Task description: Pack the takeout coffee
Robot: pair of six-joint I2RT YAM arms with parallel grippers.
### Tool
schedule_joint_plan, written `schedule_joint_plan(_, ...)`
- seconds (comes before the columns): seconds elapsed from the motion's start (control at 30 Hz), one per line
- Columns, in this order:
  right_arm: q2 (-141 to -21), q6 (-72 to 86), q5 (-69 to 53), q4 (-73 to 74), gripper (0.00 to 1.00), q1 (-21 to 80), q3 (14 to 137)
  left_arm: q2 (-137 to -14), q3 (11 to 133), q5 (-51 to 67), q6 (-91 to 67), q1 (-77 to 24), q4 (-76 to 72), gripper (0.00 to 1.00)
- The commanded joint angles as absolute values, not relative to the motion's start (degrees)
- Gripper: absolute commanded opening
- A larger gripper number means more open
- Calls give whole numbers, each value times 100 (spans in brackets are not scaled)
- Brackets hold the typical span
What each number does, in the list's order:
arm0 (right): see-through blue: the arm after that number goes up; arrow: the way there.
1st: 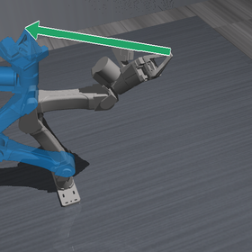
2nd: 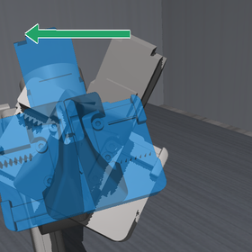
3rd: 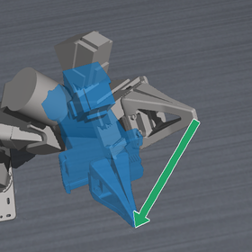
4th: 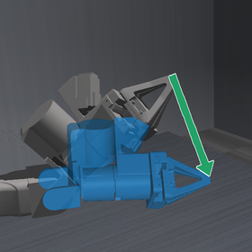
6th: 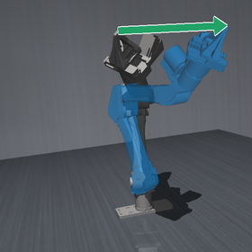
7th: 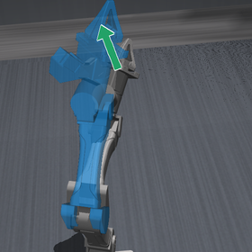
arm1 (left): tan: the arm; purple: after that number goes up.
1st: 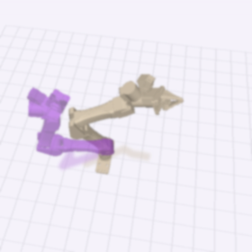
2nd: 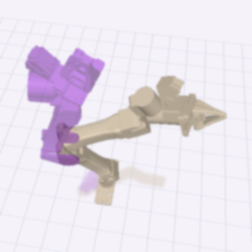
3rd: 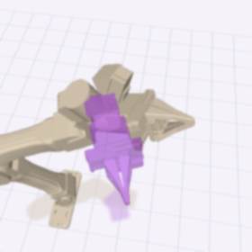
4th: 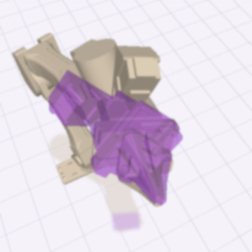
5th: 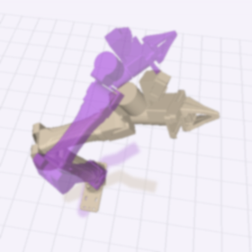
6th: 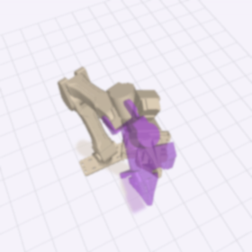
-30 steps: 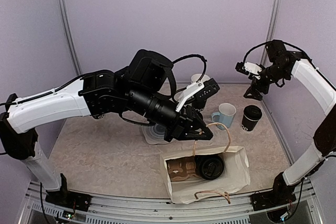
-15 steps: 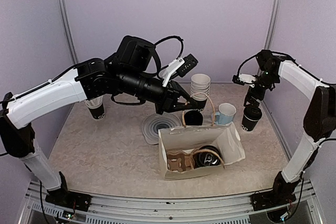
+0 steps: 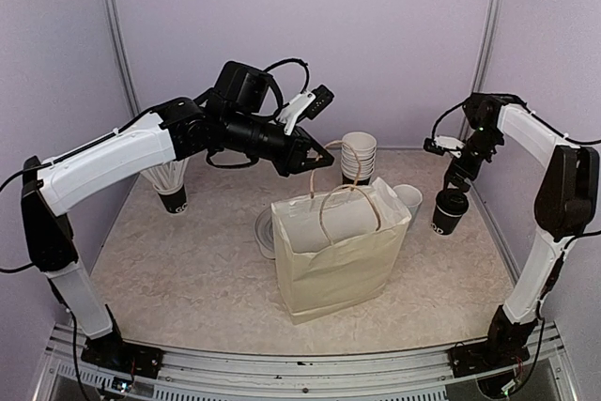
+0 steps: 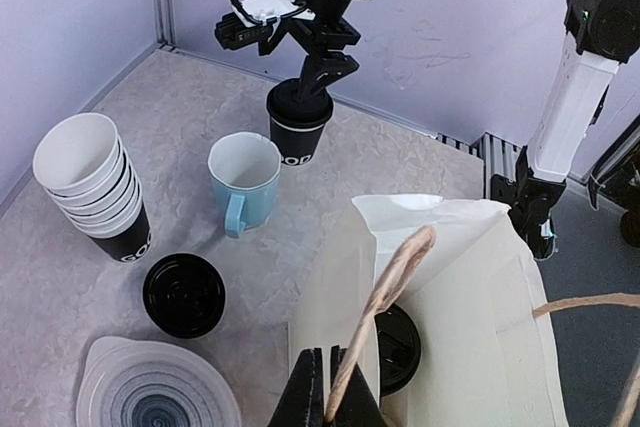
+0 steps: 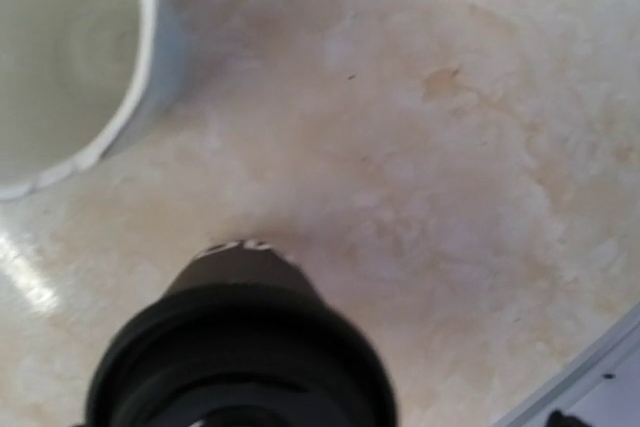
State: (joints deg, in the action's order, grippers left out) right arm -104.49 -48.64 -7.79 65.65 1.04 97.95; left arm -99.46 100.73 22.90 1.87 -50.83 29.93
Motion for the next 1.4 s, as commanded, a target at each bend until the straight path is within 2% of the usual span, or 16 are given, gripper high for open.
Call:
schedule_joint_plan(0.0,-10569,-4847,-966,7075,97,-111,9914,-10022,10317,2256,295,-5032,2746,5)
schedule_joint_plan(0.4,-10733,-4834,-891,7141,91,-133,9756,-10160,10441,1995,260,-4904,2550,6)
schedule_joint_plan(0.5,-10788,-4838,-922,7181,89,-132,9751,-10173,10433,1974,226,-4904,2547,12)
schedule_joint_plan(0.67,-10826,-4858,-960,7244,88,-132,9671,-10187,10416,1867,167,-4912,2592,32)
schedule_joint_plan(0.77,-10817,-4875,-946,7230,87,-133,9583,-10146,10383,1776,158,-4920,2590,39)
schedule_joint_plan(1.0,-10812,-4846,-861,7116,84,-132,9378,-10023,10264,1690,130,-4931,2559,44)
schedule_joint_plan(1.37,-10423,-4768,-855,7310,69,-132,9347,-9808,10204,1330,126,-4926,2608,53)
